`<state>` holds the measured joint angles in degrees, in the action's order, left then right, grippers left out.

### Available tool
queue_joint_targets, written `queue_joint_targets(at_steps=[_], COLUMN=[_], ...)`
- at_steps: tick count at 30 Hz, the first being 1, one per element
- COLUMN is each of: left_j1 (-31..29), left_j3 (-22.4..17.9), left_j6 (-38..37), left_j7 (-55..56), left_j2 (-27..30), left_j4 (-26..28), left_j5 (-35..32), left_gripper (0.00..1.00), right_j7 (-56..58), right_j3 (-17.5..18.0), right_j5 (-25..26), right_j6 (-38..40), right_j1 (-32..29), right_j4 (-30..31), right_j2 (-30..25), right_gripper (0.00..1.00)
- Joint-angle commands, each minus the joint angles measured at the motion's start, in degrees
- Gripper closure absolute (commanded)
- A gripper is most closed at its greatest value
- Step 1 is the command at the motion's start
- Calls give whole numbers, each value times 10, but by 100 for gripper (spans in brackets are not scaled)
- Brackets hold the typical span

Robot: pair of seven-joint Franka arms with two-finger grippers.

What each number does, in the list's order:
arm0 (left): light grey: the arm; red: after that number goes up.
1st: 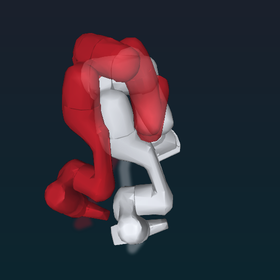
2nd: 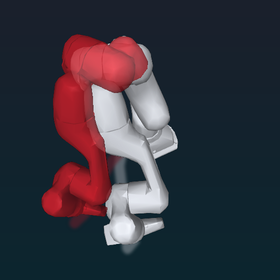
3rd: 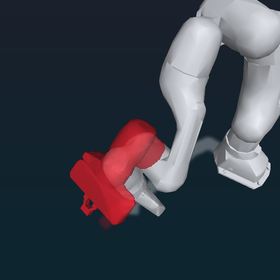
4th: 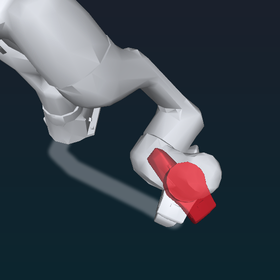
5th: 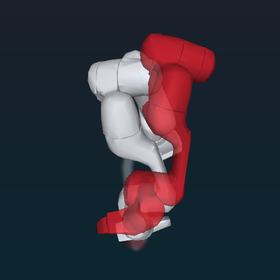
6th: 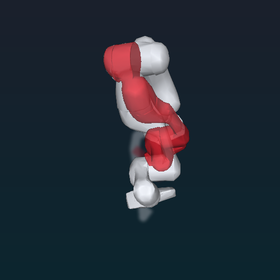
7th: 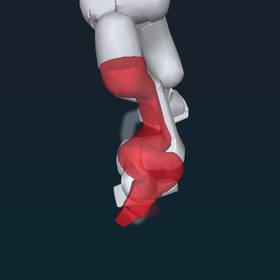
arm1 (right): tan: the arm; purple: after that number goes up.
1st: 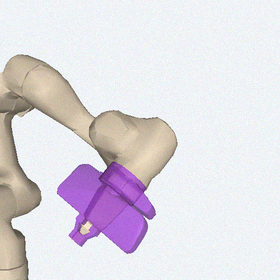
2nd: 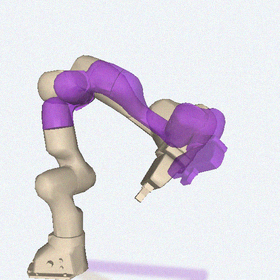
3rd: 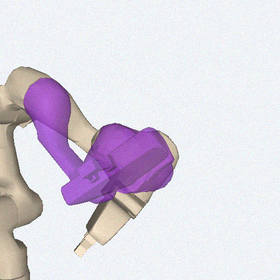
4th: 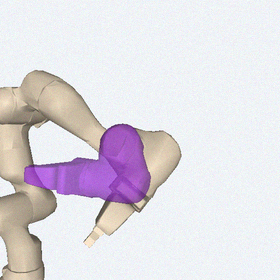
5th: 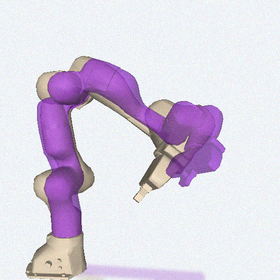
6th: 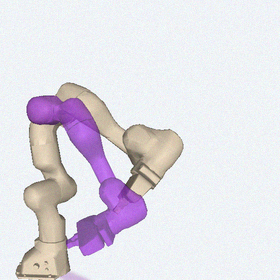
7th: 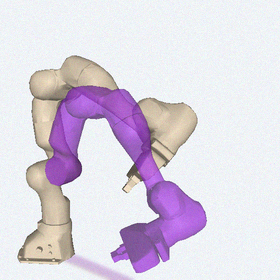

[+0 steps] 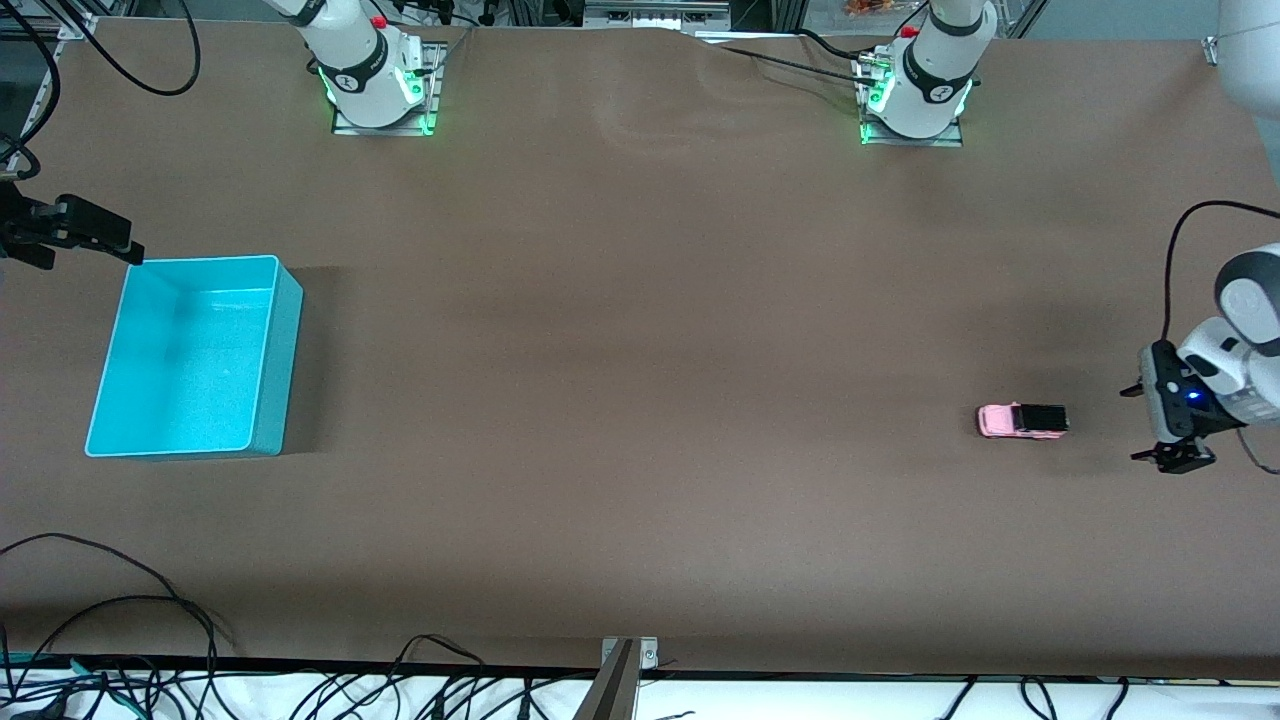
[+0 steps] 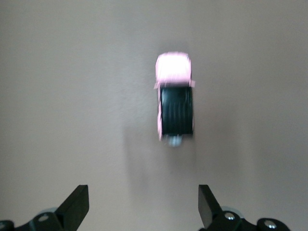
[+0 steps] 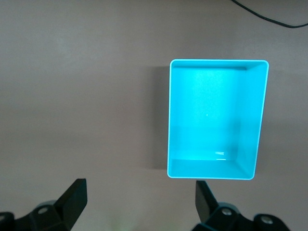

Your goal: Wind and store pink jeep toy

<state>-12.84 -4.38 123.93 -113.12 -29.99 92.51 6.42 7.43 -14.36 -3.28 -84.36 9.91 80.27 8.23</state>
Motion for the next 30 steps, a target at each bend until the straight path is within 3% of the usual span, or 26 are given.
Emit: queue_joint_targets(at_steps=[1,17,30], left_j1=[1,73,73], left_j3=[-5,-1,-1], left_j6=[-12,61,10], left_j7=[-15,1,225], left_j2=[21,111,160], left_j4=[-13,-8,3], left_j5=[8,-2,-4], left_gripper=[0,0,0], right_j7=[-7,-5,-11], right_j3=[1,0,0], right_j5=[-10,-10,-12], right_j6=[10,12,12], right_j1=[2,1,2], right_j4=[-11,-11,-6], right_j2=[0,-1,1], right_gripper=[0,0,0])
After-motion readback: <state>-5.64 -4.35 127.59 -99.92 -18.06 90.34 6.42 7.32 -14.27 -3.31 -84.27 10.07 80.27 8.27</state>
